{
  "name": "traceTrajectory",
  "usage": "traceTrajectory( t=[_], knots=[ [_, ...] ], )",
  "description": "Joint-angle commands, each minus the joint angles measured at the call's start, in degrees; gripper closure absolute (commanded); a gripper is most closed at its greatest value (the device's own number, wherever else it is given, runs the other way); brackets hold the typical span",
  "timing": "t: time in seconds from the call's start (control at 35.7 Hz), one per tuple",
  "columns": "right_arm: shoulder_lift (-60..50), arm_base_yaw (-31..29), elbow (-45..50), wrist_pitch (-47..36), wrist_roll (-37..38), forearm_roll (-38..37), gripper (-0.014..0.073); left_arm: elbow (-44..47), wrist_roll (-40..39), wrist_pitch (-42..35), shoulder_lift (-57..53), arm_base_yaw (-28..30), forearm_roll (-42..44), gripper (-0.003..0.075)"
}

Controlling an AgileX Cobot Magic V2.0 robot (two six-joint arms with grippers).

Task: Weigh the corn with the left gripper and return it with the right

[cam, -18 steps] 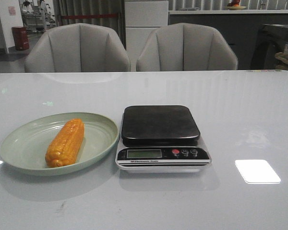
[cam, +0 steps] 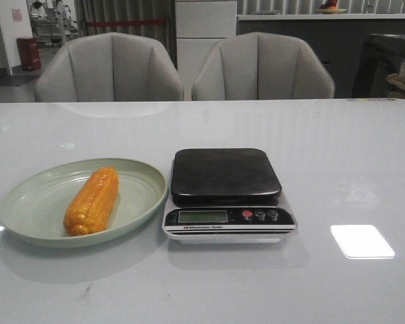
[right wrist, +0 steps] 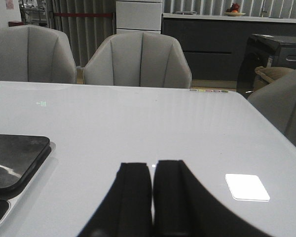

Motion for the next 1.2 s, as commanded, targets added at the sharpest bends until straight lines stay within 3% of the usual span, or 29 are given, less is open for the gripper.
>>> traceTrajectory(
  t=[0.0,0.2,0.42,0.56,0.84,1.18],
  knots=[
    [-1.15,-0.32,0.42,-4.87,-0.57,-0.05,0.0407,1.81,-0.11,-4.46,-1.32,-0.34,-0.56,0.0596],
    [-1.15,-0.32,0.42,-4.87,-0.57,-0.05,0.0407,1.81,-0.11,-4.75,-1.32,-0.34,-0.56,0.0596],
    [-1.15,-0.32,0.42,-4.87,-0.57,-0.05,0.0407,0.71,-1.08,-13.19,-1.22,-0.34,-0.82,0.0596],
    [-1.15,-0.32,0.42,-4.87,-0.57,-0.05,0.0407,-6.74,-2.84,-3.66,1.05,-1.92,-0.82,0.0596],
    [-1.15,-0.32,0.42,-4.87,-0.57,-0.05,0.0407,-22.65,-2.84,15.27,15.56,-7.42,-0.82,0.0596],
    [-1.15,-0.32,0.42,-4.87,-0.57,-0.05,0.0407,-22.71,-2.84,16.69,22.95,-7.79,-0.70,0.0594]
  ],
)
